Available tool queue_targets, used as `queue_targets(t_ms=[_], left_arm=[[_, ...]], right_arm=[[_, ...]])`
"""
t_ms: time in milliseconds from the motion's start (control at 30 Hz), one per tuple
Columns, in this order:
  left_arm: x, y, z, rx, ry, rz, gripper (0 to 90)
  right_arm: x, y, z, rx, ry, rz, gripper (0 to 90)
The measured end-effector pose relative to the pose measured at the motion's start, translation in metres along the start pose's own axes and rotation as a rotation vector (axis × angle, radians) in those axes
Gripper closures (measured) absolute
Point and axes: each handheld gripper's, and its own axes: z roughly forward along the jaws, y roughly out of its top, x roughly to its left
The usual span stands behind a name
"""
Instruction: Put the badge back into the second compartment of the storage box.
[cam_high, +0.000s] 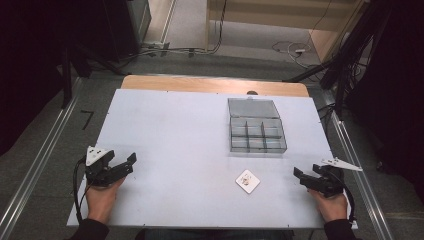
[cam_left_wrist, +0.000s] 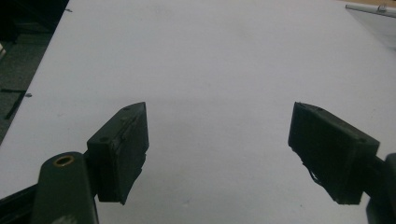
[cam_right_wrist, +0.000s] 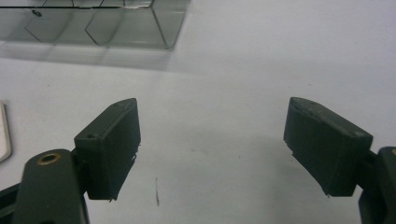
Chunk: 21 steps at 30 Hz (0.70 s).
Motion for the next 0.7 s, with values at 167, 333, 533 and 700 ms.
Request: queue_targets(t_ms=[167, 333, 533, 700], left_arm=[[-0.001, -0.001, 0.002, 0.007, -0.004, 0.007, 20.2], [-0.002, -0.001, 0.001, 0.009, -0.007, 0.009, 20.1], [-0.002, -0.001, 0.002, 0.011, -0.006, 0.009, 20.1], [-0.002, -0.001, 0.001, 0.011, -0.005, 0.009, 20.1]], right_arm=[[0.005, 0.0, 0.002, 0.006, 0.016, -0.02, 17.4], [0.01, 0.001, 0.002, 0.01, 0.031, -0.025, 17.4], [0.015, 0.002, 0.003, 0.014, 0.046, -0.039, 17.4], [0.019, 0.002, 0.004, 0.015, 0.074, -0.043, 16.3]])
